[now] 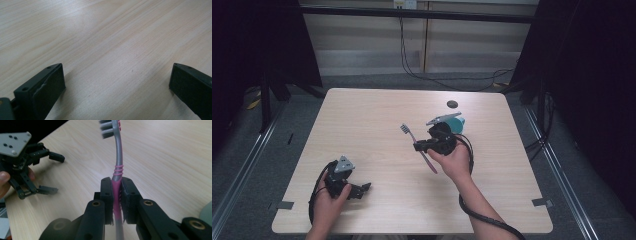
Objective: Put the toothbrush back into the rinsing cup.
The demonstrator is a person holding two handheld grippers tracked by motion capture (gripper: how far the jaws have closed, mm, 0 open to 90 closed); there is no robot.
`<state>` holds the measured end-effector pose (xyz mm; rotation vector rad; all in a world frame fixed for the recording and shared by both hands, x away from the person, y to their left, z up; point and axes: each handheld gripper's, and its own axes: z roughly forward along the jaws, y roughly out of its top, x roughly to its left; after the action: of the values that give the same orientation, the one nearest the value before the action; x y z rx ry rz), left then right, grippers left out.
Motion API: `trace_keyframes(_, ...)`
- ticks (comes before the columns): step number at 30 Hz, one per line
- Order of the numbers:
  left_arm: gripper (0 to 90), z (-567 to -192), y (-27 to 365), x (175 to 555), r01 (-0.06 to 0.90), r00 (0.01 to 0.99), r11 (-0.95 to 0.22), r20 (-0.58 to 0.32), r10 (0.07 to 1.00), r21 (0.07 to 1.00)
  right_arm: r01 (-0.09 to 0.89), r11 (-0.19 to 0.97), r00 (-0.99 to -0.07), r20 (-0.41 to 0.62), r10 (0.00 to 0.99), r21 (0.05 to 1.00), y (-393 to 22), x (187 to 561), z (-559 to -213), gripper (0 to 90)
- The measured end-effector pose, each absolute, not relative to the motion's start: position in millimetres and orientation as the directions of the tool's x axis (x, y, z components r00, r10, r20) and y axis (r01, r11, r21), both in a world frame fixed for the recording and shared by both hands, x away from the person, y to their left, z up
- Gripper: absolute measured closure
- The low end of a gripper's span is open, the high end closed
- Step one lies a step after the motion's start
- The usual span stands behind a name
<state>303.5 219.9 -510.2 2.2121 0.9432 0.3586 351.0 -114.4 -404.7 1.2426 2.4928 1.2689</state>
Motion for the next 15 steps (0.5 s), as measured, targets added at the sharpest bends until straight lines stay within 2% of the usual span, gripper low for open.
trace_keyframes(15,0.0,-510,220,304,0.524,0.698,-0.494,-0.017,0.716,0.694,0.607,0.194,-0.637,0.326,0.699,0.770,-134,353,-395,81.0)
